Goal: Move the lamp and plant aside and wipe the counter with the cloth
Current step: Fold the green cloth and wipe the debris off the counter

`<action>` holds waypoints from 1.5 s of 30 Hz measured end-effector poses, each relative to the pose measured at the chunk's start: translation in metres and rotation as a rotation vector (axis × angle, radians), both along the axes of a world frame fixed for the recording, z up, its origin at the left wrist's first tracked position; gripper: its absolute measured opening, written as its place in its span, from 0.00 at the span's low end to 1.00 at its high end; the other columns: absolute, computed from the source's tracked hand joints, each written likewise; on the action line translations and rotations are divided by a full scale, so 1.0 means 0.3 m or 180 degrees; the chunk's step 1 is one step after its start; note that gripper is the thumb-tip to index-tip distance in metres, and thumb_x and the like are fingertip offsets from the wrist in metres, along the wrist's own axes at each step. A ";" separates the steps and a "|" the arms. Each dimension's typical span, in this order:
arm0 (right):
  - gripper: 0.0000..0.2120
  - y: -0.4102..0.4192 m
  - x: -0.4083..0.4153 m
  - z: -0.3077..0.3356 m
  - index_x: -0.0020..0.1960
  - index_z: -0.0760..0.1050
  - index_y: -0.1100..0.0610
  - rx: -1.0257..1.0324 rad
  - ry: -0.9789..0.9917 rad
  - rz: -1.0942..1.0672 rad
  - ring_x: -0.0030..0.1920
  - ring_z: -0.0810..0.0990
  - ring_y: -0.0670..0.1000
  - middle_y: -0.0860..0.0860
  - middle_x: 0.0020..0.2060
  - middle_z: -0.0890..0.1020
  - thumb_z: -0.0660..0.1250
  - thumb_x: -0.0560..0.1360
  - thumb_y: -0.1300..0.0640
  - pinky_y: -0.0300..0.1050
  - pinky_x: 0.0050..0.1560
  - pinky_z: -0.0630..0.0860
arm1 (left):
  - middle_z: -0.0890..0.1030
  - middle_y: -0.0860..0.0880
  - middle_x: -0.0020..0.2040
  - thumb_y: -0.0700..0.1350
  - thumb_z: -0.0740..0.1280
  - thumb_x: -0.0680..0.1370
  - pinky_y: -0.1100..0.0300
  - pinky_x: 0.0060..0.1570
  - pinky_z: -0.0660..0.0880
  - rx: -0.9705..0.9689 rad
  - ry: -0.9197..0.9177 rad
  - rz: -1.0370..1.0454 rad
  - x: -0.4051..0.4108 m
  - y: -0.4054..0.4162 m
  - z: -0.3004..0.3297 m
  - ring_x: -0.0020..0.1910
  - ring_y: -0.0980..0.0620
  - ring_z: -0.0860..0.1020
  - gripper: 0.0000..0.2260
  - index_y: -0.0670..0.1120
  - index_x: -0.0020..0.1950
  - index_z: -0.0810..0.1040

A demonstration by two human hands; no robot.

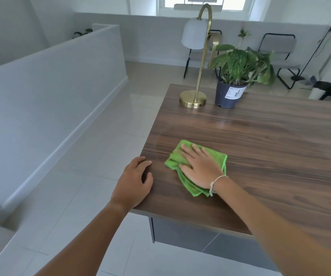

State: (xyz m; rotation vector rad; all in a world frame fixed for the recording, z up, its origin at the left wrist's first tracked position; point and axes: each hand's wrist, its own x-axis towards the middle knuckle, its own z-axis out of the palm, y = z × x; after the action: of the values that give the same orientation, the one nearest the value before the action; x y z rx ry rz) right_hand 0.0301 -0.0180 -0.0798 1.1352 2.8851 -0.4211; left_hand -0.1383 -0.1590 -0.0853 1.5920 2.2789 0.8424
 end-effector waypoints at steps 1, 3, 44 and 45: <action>0.26 -0.024 0.018 0.005 0.76 0.49 0.45 -0.0175 0.0115 0.0075 0.77 0.43 0.49 0.43 0.77 0.49 0.49 0.80 0.44 0.49 0.76 0.40 | 0.68 0.50 0.70 0.46 0.61 0.78 0.60 0.66 0.63 -0.0002 -0.0009 -0.0004 -0.002 -0.003 0.002 0.69 0.51 0.66 0.17 0.47 0.66 0.73; 0.25 -0.034 0.079 0.038 0.75 0.54 0.45 -0.0926 0.0761 -0.0107 0.77 0.45 0.46 0.43 0.77 0.52 0.53 0.80 0.45 0.48 0.76 0.41 | 0.70 0.49 0.69 0.45 0.61 0.77 0.59 0.66 0.63 0.0042 -0.0010 0.0046 -0.004 0.002 0.011 0.68 0.50 0.68 0.16 0.46 0.64 0.74; 0.24 0.206 0.480 -0.050 0.75 0.53 0.44 0.0300 0.0105 -0.1415 0.77 0.49 0.52 0.47 0.77 0.54 0.48 0.79 0.44 0.50 0.76 0.45 | 0.44 0.48 0.79 0.66 0.44 0.75 0.36 0.72 0.43 -0.1294 0.1165 0.0209 0.121 0.440 0.006 0.76 0.36 0.43 0.30 0.58 0.75 0.43; 0.24 0.202 0.480 -0.050 0.75 0.53 0.44 0.0307 0.0082 -0.1419 0.77 0.50 0.52 0.47 0.77 0.54 0.48 0.79 0.44 0.51 0.76 0.45 | 0.45 0.48 0.79 0.66 0.44 0.75 0.36 0.72 0.43 -0.1294 0.1175 0.0207 0.119 0.409 0.004 0.76 0.36 0.44 0.30 0.58 0.75 0.43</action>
State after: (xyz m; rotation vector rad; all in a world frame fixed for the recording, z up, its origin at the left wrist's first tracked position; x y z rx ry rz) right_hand 0.1741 0.0427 -0.0947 1.8069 2.6810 -0.3025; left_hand -0.1026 -0.0363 -0.0842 1.5850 2.5436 0.0764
